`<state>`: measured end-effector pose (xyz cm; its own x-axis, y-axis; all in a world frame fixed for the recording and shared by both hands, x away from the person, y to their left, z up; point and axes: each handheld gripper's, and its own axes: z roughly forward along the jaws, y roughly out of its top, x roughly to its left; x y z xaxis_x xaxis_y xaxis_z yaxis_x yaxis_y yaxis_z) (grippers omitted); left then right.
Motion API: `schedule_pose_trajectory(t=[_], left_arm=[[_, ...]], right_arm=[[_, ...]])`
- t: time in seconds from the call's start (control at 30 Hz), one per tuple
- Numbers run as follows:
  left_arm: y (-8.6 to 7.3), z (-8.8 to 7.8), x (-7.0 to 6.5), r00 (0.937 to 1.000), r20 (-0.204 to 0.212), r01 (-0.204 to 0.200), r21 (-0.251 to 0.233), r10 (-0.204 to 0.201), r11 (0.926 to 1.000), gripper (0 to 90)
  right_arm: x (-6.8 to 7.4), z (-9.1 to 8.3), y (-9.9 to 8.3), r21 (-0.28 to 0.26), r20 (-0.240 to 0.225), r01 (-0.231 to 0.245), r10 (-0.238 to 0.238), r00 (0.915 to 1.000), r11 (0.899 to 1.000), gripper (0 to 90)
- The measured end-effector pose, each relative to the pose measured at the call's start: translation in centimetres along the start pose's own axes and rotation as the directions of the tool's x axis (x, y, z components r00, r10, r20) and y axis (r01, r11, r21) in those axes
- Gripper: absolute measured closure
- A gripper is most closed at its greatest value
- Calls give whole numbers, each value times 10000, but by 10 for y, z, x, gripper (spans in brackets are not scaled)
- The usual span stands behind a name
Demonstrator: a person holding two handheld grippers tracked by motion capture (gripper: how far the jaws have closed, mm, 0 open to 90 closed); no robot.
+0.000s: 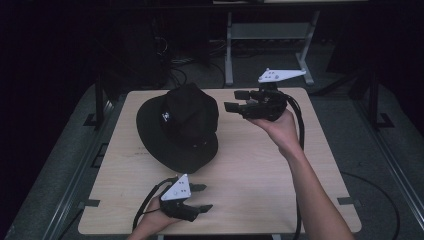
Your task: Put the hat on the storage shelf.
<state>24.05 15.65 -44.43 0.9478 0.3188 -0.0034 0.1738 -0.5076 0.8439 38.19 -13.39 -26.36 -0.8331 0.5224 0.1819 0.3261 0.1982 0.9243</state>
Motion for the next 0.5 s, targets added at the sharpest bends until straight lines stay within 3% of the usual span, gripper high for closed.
schedule_pose_trajectory(t=[0.5], left_arm=[[0, -1, 2, 10000, -93, 27, 29, -27, 10000, 357]], right_arm=[[-8, -29, -38, 108, 239, -501, 498, 9985, 9987, 335]])
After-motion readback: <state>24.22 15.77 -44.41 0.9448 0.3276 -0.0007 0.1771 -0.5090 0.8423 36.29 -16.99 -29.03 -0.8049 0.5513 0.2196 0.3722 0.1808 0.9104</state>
